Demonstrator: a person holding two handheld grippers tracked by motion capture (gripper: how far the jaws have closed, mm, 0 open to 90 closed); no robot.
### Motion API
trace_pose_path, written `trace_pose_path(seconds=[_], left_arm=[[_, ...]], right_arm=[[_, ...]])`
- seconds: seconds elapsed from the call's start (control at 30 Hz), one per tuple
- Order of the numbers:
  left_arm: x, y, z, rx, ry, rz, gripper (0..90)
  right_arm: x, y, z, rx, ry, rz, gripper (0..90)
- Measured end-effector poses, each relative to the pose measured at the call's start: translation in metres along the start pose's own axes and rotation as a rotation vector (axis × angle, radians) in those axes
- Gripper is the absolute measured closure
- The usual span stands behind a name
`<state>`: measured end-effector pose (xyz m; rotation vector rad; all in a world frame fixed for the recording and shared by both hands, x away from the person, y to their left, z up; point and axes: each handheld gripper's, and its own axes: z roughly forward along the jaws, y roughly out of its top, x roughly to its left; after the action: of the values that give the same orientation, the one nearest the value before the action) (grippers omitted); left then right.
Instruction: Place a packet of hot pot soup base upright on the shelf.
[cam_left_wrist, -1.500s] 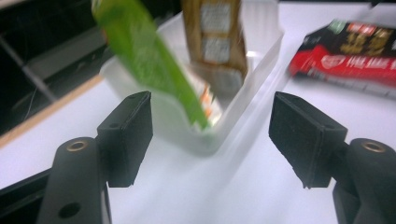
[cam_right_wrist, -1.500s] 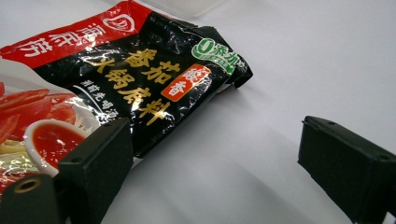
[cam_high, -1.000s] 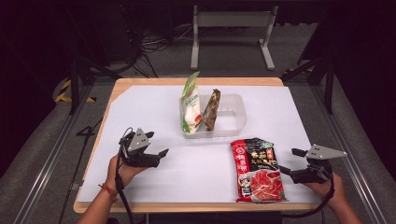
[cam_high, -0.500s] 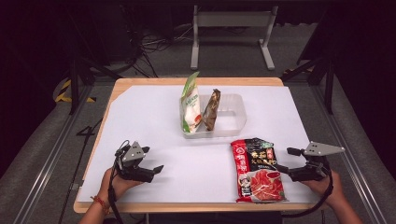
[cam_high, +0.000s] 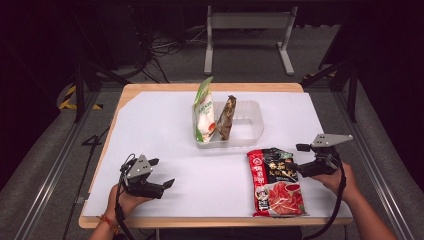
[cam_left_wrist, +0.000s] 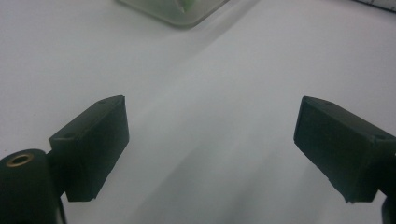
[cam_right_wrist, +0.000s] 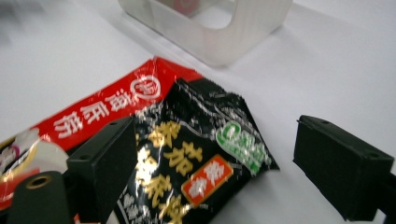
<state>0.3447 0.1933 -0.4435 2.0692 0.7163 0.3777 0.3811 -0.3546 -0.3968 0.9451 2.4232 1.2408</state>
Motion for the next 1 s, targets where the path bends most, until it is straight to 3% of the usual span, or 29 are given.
trace_pose_path(seconds=[0.07, 0.13, 0.23, 0.33, 0.43, 0.6, 0.83, 0.9, 1.0], left_arm=[[0.001, -0.001, -0.001, 0.004, 0.005, -0.001, 12.2], [0.002, -0.001, -0.001, -0.003, 0.006, -0.011, 12.2], [0.002, -0.002, -0.002, -0.007, 0.005, -0.017, 12.1], [0.003, -0.003, -0.001, -0.006, 0.005, -0.022, 11.6], [0.003, -0.003, 0.000, 0.011, 0.007, -0.002, 11.7], [0.002, -0.003, 0.002, 0.019, 0.009, 0.020, 11.9], [0.002, -0.003, -0.001, 0.013, 0.009, 0.026, 12.2], [0.002, -0.003, -0.001, 0.016, 0.010, 0.027, 12.1], [0.002, -0.003, 0.000, 0.019, 0.013, 0.036, 12.1]], right_arm=[[-0.004, 0.003, 0.006, -0.017, 0.026, 0.030, 14.2], [-0.007, 0.007, 0.013, 0.018, 0.002, 0.009, 14.1], [-0.014, 0.008, 0.020, 0.022, 0.017, 0.046, 14.6], [-0.014, 0.008, 0.023, 0.014, 0.023, 0.051, 15.1], [-0.014, 0.006, 0.029, 0.013, 0.044, 0.056, 15.7], [-0.019, 0.000, 0.037, 0.054, 0.024, 0.087, 14.8], [-0.024, -0.009, 0.049, 0.106, 0.081, 0.159, 12.7], [-0.022, -0.008, 0.051, 0.119, 0.071, 0.158, 12.0], [-0.020, -0.008, 0.053, 0.118, 0.092, 0.167, 13.2]])
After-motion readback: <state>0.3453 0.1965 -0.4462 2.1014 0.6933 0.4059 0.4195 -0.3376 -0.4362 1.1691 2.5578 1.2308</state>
